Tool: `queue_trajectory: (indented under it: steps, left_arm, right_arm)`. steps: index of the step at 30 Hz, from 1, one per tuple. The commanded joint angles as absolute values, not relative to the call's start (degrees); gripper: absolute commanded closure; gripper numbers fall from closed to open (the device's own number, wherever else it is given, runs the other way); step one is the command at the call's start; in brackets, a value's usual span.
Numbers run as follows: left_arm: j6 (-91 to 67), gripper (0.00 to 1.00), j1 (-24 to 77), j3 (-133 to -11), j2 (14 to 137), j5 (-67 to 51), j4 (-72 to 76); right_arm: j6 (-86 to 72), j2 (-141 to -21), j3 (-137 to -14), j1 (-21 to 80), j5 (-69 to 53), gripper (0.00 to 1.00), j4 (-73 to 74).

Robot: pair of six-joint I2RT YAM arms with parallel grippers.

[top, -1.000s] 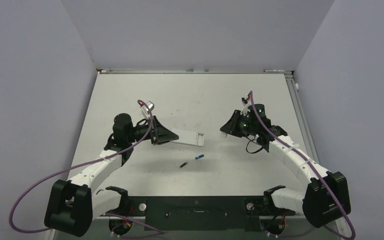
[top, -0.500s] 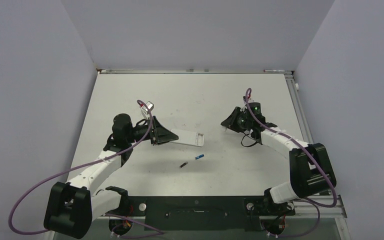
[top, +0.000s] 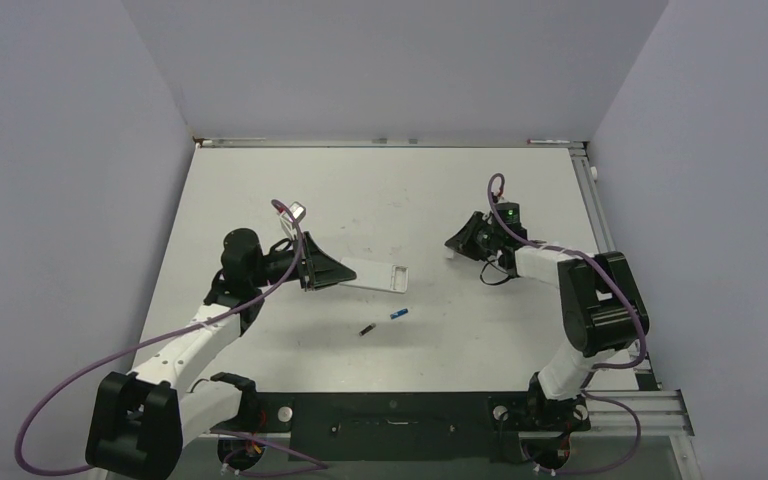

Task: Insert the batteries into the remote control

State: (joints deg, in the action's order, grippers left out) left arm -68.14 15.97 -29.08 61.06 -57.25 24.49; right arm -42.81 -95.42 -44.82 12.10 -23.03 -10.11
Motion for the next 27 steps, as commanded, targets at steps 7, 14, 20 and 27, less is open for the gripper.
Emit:
queue_trajectory:
  steps: [7, 14, 20, 27]
  left_arm:
    - [-67.5, 1.00, 15.8, -29.4, 59.2, -57.1, 24.7]
    - [-67.4, 1.00, 15.8, -29.0, 58.9, -56.9, 24.6]
    - [-67.3, 1.00, 15.8, -28.7, 58.8, -56.7, 24.5]
    - [-67.1, 1.00, 15.8, -28.6, 59.4, -56.8, 24.6]
  right_arm:
    - [-41.9, -101.1, -50.5, 10.7, -25.5, 0.87, -15.2]
    - [-41.5, -103.4, -50.7, 10.3, -25.3, 0.84, -15.0]
    - [-38.7, -103.5, -50.7, 10.4, -24.3, 0.80, -12.4]
    - [-36.5, -103.0, -51.3, 10.3, -20.8, 0.73, -8.0]
